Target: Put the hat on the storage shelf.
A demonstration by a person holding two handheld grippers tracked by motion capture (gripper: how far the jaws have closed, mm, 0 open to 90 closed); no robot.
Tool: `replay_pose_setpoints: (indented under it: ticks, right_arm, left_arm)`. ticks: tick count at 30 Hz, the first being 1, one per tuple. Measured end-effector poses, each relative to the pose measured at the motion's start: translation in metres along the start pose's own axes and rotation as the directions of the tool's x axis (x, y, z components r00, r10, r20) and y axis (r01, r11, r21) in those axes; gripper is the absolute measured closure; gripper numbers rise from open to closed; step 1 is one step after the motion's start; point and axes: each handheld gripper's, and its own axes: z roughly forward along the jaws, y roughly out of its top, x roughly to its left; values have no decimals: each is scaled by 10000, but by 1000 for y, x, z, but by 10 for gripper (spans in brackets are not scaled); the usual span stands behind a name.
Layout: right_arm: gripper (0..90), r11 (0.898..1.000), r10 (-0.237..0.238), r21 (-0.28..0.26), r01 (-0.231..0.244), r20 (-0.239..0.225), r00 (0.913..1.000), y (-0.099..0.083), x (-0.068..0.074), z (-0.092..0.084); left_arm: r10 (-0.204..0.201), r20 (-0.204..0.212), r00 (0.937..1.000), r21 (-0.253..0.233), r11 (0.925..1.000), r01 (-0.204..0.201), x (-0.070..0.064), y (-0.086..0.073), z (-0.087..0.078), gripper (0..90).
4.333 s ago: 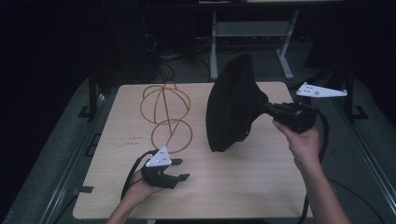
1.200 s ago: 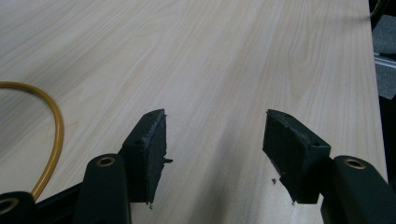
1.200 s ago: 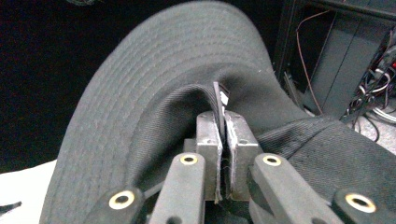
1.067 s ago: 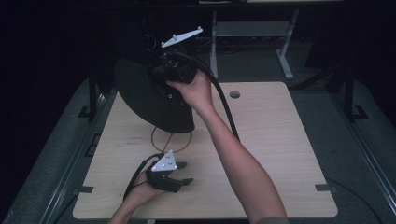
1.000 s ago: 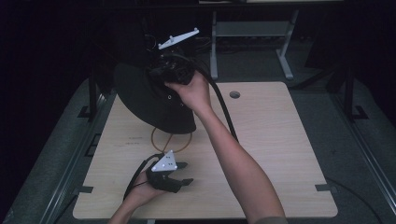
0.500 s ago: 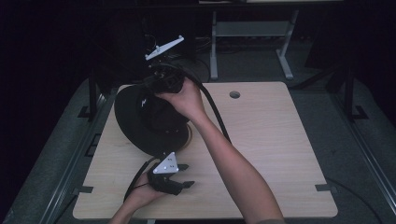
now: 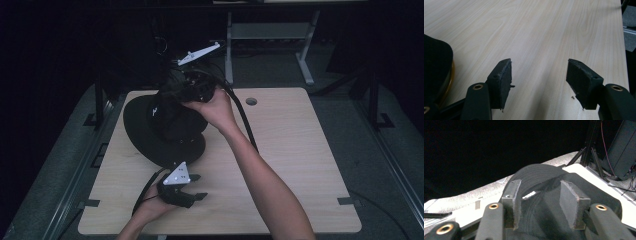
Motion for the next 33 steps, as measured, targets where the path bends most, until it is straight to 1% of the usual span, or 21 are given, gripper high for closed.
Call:
replay_pose_setpoints:
  ticks: [1, 3, 5, 7, 11, 13, 15, 18, 20, 25, 31, 33]
  right_arm:
    - [474, 10000, 77, 2, -77, -35, 10000, -2, -2, -2]
    - [454, 10000, 68, -29, -68, 19, 10000, -7, -5, -6]
    - [438, 9999, 164, -53, -164, 56, 9998, -12, -8, -10]
    - [425, 9997, 221, -65, -220, 112, 9997, -17, -11, -15]
    - [414, 9989, 383, -285, -378, 165, 9991, -26, -17, -26]
    - [404, 9987, 454, -262, -449, 207, 9988, -29, -18, -30]
    - [400, 9982, 491, -349, -483, 217, 9986, -32, -19, -34]
    - [390, 9983, 464, -373, -454, 267, 9986, -36, -21, -39]
    - [383, 9983, 488, -338, -477, 319, 9983, -39, -22, -43]
    - [373, 9976, 590, -395, -573, 426, 9973, -47, -25, -52]
    - [362, 9974, 651, -362, -629, 616, 9960, -56, -29, -65]
    - [360, 9976, 634, -328, -613, 669, 9957, -58, -30, -69]
  left_arm:
    - [-15, 4, 10000, 2, 10000, 15, 0, 0, 0, 362]
    - [-80, 1, 10000, -75, 9999, 80, 0, 0, 1, 355]
    - [-82, -13, 10000, 31, 10000, 82, 0, 0, 1, 343]
    - [-71, -41, 10000, 11, 10000, 71, -1, -1, 0, 340]
    - [-49, -102, 9999, -52, 10000, 49, 1, -1, -1, 339]
    - [-24, -107, 9999, -9, 10000, 24, 2, -1, -1, 340]
    - [-152, -124, 9998, -107, 9998, 151, 1, -1, 0, 339]
    - [-218, -87, 9997, -124, 9997, 217, 1, -1, -1, 338]
    - [-212, -115, 9997, -103, 9997, 211, 1, -1, -1, 333]
    - [-359, -88, 9993, -189, 9992, 358, 0, -1, 0, 329]
    - [-271, -114, 9996, -99, 9996, 270, 0, -1, 1, 317]
    - [-327, -57, 9994, -126, 9994, 326, -1, -1, 2, 310]
